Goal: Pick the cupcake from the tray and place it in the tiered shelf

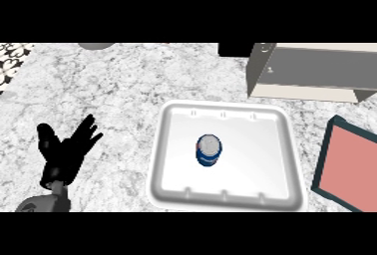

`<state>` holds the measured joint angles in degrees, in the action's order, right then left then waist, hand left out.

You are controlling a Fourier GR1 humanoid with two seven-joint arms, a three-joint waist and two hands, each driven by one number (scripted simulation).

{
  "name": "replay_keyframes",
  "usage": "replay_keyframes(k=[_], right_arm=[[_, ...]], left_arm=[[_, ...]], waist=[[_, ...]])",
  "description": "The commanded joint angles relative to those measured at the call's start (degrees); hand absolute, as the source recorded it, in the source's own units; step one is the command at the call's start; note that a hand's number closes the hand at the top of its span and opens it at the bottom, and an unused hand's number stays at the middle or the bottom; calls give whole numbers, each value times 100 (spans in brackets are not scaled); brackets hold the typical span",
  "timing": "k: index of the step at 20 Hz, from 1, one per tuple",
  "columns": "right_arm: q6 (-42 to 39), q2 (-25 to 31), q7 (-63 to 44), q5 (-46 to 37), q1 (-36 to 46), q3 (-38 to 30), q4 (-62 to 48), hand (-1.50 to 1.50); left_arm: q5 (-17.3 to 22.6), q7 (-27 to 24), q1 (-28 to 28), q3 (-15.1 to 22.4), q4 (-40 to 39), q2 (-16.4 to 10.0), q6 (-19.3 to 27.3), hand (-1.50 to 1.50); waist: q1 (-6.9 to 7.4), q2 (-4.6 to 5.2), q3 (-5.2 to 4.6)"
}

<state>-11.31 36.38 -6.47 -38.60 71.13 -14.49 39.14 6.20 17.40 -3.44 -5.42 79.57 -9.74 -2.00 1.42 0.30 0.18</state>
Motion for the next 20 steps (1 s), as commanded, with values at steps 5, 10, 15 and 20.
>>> replay_keyframes(k=[5,10,15,20], right_arm=[[-16,254,631,-4,272,-90,-748,150],[52,159,488,-360,515,218,-937,150],[693,99,-111,404,761,-784,-1209,-150],[461,241,26,1099,736,-1376,-1187,-150]], left_arm=[[-80,-136,-25,23,-289,148,57,0],[72,243,2,-106,58,-92,-90,0],[-76,185,-110,-8,-81,56,76,0],[-262,-168,92,74,-264,194,164,0]], waist=[[-26,14,-19],[10,7,-18],[36,23,-17],[-64,-10,-17]])
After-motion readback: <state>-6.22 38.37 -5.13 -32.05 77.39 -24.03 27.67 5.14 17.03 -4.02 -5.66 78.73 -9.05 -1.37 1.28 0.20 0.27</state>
